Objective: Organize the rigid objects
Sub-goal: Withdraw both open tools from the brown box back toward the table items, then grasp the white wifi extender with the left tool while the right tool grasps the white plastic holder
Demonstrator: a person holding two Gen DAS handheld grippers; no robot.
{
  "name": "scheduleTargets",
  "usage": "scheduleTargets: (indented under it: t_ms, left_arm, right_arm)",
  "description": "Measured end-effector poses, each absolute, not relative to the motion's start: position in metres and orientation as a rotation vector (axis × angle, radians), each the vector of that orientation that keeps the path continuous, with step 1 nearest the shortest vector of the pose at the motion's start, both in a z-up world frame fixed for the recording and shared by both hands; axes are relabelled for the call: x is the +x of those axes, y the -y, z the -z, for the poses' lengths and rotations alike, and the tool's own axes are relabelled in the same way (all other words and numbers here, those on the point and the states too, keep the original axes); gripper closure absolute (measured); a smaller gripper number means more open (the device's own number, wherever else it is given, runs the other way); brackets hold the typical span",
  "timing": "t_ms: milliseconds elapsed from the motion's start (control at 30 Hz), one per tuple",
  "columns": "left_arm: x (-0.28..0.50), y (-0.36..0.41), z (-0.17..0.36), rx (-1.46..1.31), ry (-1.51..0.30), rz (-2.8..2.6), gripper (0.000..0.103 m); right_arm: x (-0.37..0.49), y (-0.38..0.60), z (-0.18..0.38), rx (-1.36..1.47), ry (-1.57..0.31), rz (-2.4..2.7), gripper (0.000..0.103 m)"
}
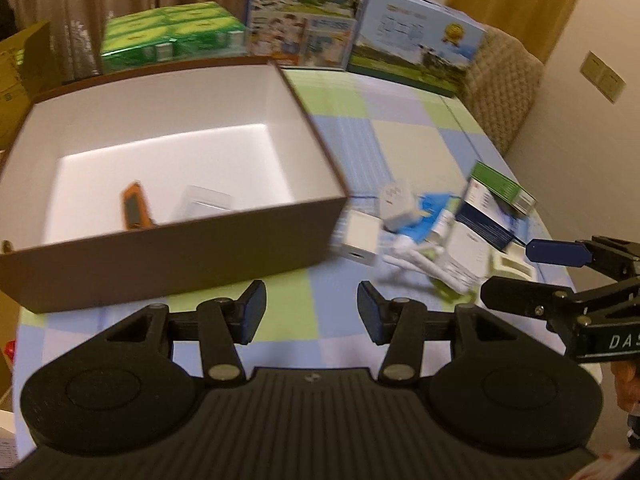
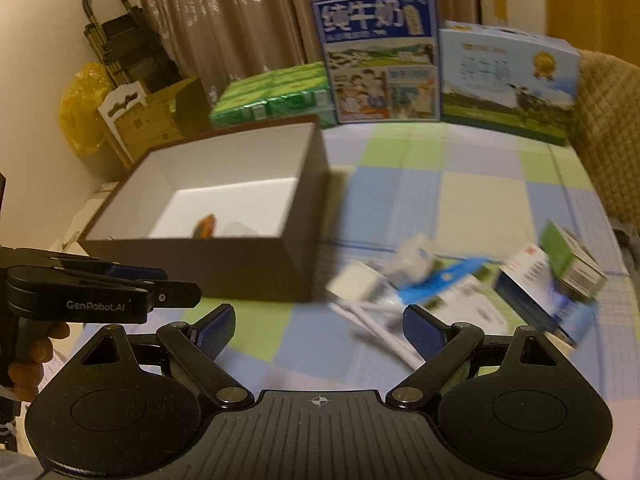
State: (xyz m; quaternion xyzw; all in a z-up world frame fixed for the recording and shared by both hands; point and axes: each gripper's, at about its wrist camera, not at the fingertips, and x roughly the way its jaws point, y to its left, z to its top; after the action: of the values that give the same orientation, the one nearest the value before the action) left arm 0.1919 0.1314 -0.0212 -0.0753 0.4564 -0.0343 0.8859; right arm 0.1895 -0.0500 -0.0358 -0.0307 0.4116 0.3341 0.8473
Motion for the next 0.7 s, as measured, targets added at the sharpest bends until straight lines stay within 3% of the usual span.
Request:
scheduleTargets:
  t_ms: [700]
  left_arm:
    - [0.207, -0.012, 0.044, -0.028, -0.972, 0.245, 0.051]
  right_arm:
    - [0.200, 0.181, 0.057, 0.017, -0.936, -0.535, 0.015]
